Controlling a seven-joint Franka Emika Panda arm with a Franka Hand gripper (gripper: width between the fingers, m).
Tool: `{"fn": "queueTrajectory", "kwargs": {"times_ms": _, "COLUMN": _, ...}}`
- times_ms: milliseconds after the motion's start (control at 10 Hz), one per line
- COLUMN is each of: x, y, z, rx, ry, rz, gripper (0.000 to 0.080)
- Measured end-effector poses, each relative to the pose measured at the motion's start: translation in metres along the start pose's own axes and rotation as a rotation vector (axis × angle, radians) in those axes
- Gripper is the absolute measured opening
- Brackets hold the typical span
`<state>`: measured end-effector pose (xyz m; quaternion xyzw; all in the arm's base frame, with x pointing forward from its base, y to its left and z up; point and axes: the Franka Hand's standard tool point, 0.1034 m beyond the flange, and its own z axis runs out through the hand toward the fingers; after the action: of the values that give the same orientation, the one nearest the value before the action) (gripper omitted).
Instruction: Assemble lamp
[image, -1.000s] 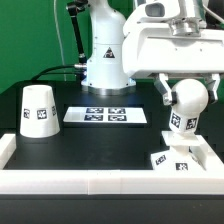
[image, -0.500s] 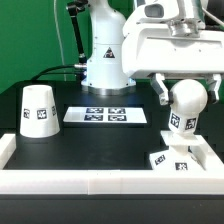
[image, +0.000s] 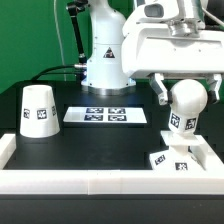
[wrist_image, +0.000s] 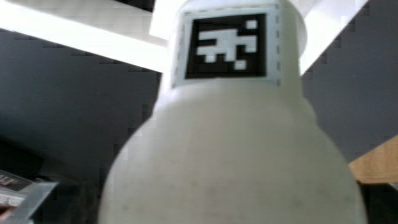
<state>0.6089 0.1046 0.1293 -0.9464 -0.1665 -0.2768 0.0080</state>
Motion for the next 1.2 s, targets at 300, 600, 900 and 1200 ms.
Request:
{"fn": "queueTrajectory", "kwargs": {"times_ms": 300, "x": 0.009, "y": 0.002, "z": -0.014, "rx": 0.008, "ry": -0.010, "rz": 0.002, "gripper": 0.0699}}
{"fn": "queueTrajectory", "kwargs": {"times_ms": 600, "x": 0.008, "y": 0.002, "z": -0.012, "rx": 0.008, "ry": -0.012, "rz": 0.002, "gripper": 0.0699}}
{"fn": "queueTrajectory", "kwargs": {"times_ms": 900, "x": 0.000, "y": 0.012, "z": -0.007, "rx": 0.006, "ry": -0.033, "rz": 0.001, "gripper": 0.0699}}
{"fn": "queueTrajectory", "kwargs": {"times_ms": 1200, "x": -0.007, "y": 0.003, "z": -0.003, "rx": 0.097, "ry": -0.237, "rz": 0.034, "gripper": 0.0699}}
